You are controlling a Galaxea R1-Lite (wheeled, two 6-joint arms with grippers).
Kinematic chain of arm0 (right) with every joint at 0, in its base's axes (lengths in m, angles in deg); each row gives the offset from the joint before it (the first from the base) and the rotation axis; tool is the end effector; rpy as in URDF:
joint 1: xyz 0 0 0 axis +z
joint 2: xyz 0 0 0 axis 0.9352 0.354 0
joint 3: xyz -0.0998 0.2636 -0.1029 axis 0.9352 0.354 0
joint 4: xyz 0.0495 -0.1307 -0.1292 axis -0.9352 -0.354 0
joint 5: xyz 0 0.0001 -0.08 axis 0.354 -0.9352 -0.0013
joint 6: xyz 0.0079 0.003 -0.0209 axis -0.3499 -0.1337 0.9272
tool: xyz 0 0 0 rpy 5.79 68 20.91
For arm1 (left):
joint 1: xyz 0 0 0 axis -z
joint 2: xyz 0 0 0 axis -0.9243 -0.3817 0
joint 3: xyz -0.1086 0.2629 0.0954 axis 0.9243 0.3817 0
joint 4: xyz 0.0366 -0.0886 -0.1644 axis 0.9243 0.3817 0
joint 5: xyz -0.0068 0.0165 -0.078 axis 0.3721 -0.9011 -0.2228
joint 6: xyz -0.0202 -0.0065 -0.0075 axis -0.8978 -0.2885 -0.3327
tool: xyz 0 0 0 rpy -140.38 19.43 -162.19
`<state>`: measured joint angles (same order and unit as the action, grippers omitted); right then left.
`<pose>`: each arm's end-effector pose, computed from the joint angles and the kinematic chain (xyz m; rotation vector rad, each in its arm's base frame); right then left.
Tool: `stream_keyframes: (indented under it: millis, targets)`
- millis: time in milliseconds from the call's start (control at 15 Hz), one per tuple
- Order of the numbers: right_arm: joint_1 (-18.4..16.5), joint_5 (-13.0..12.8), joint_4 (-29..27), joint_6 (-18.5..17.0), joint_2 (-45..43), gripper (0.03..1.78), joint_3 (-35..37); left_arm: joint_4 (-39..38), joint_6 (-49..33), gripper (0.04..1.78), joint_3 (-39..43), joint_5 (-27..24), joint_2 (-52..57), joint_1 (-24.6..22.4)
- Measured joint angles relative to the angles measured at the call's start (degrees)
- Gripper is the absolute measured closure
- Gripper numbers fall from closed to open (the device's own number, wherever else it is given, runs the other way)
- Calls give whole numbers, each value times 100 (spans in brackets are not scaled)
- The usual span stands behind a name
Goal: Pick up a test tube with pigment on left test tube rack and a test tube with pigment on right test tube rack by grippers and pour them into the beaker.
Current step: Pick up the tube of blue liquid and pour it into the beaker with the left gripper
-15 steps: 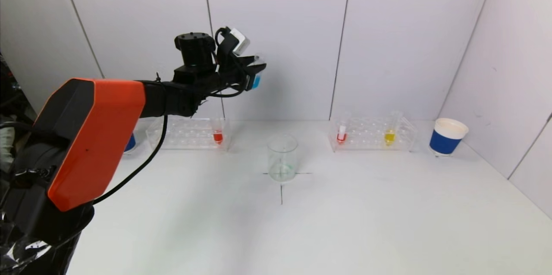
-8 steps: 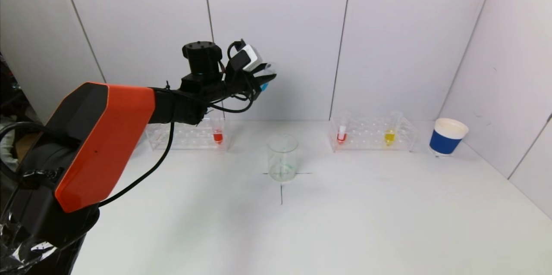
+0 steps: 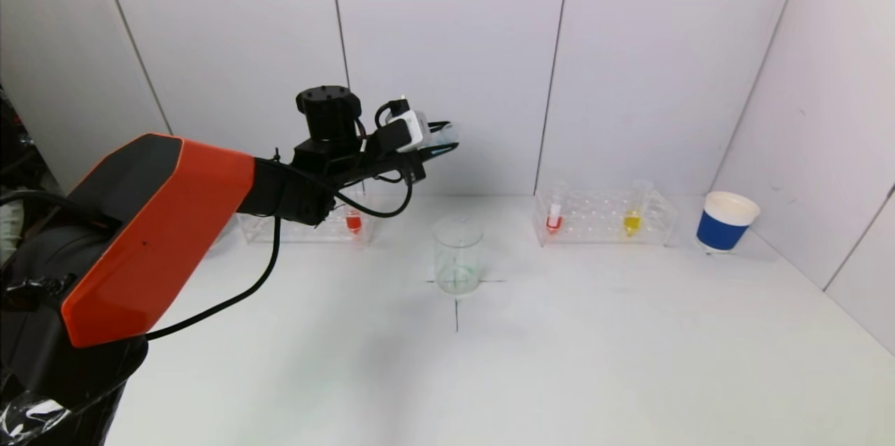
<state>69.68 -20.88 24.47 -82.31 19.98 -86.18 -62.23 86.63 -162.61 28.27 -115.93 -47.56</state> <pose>-0.0229 0.0003 0.0764 -0.0366 -0.0110 0.0265 0.4570 -0.1823 0.1812 0.8031 -0.5702 -0.9597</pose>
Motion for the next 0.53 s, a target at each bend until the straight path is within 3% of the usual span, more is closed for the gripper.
stream_keyframes:
  millis: [533]
  targets:
    - [0, -2, 0, 0, 0, 4, 0, -13, 852, 139, 239, -323, 116, 26]
